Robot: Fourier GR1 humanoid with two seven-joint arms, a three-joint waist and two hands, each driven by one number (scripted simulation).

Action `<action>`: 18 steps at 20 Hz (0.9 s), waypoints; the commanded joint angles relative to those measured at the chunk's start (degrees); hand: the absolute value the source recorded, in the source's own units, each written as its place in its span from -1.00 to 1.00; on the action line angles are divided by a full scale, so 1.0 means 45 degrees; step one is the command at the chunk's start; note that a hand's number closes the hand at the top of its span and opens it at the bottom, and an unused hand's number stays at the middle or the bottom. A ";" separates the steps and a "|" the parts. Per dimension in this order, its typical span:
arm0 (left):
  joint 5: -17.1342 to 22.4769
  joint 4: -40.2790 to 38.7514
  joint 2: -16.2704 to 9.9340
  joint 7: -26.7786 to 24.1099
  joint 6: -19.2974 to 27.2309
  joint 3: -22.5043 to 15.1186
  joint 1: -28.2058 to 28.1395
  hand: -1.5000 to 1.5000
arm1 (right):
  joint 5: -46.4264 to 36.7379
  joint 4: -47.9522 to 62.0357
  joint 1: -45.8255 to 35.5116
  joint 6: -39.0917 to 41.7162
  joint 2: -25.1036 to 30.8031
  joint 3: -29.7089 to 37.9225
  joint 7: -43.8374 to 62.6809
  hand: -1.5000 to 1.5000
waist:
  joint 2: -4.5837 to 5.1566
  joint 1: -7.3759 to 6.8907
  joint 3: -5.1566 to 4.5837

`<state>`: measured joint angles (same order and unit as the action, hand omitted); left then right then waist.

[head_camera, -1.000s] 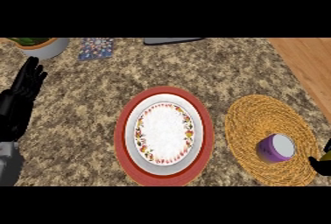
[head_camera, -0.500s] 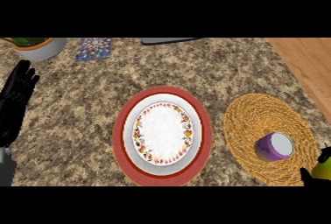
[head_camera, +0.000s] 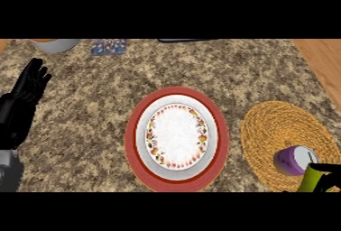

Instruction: Pick the pear from the placemat and place it in the plate

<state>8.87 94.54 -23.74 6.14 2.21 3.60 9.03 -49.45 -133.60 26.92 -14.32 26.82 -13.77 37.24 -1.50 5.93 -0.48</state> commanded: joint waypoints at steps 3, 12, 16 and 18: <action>-0.0028 -0.0206 0.0258 -0.0164 -0.0155 -0.0280 0.0655 0.00 | -0.2539 -0.3449 -0.0253 0.1079 -0.0668 -0.2146 0.2549 1.00 | 0.0267 -0.0840 -0.0002; 0.0089 0.0212 0.0352 0.0165 -0.0645 -0.0635 0.0987 0.00 | -0.4631 0.0167 -0.6215 0.2726 -0.3947 -0.4726 0.6262 1.00 | 0.0315 -0.1666 0.0041; -0.0539 -0.0568 0.0813 0.0071 -0.0222 -0.0927 0.1587 0.00 | -0.4979 0.2277 -0.9330 0.3983 -0.5859 -0.4722 0.7602 1.00 | 0.0370 -0.1568 0.0067; -0.0875 0.0009 0.1106 0.0310 0.0112 -0.1233 0.1254 0.00 | -0.4535 0.4237 -0.9634 0.3014 -0.5896 -0.4092 0.7116 1.00 | 0.0365 -0.1561 0.0096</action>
<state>6.93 92.52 -20.46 6.17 0.96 -0.17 15.00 -70.07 -123.17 -7.89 -2.37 4.62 -34.59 62.05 0.04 -0.74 -0.21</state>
